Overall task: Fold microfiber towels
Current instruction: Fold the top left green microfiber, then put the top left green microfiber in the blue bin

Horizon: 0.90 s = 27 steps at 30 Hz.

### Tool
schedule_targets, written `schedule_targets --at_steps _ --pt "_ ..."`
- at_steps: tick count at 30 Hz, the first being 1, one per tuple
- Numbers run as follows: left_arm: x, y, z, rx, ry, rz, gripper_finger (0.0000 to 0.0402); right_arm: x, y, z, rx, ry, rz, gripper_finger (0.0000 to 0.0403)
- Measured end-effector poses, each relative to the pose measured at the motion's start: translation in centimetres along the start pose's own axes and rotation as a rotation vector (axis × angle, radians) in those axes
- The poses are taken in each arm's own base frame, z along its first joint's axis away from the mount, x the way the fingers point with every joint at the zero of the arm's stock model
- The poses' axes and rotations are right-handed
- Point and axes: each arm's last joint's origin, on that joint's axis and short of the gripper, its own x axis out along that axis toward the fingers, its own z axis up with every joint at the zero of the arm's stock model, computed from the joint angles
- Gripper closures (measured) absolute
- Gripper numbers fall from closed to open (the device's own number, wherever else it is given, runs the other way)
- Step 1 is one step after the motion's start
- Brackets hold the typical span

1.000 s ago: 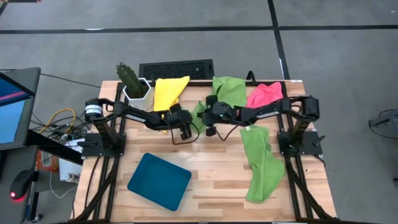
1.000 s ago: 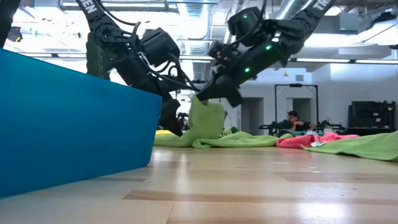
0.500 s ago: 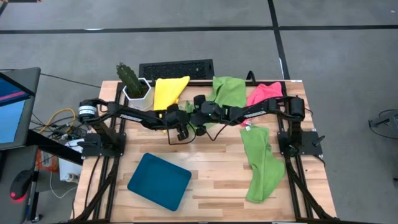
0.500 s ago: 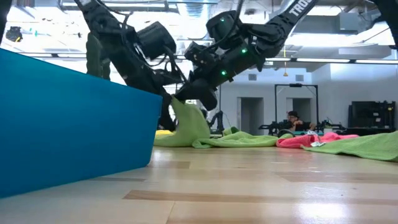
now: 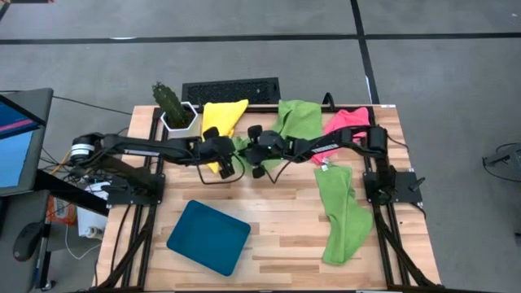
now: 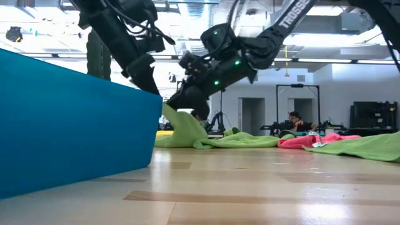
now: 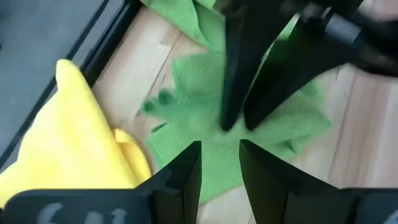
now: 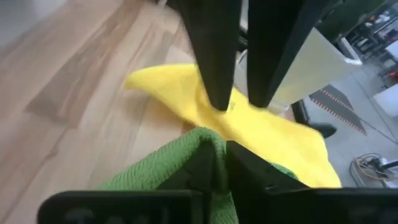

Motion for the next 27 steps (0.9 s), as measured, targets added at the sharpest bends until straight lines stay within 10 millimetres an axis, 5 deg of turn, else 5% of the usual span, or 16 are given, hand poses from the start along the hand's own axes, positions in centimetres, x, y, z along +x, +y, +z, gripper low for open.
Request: schedule_targets --at_steps 9,16,22,27 --pt "-0.6 0.2 -0.2 0.000 0.017 0.002 0.0299 1.7 -0.7 0.6 0.025 0.027 -0.014 0.0251" --pt "-0.6 0.2 -0.3 -0.008 0.024 0.002 0.0299 0.0 -2.3 1.9 0.056 0.066 -0.074 0.0166" --pt "0.7 -0.3 -0.2 -0.005 -0.023 -0.004 0.0299 -4.6 -4.7 2.6 0.263 0.034 0.024 0.0172" --pt "3.2 -1.1 -3.7 -0.030 -0.094 -0.034 0.0299 -6.5 -2.4 -0.1 0.397 -0.030 0.043 0.0210"
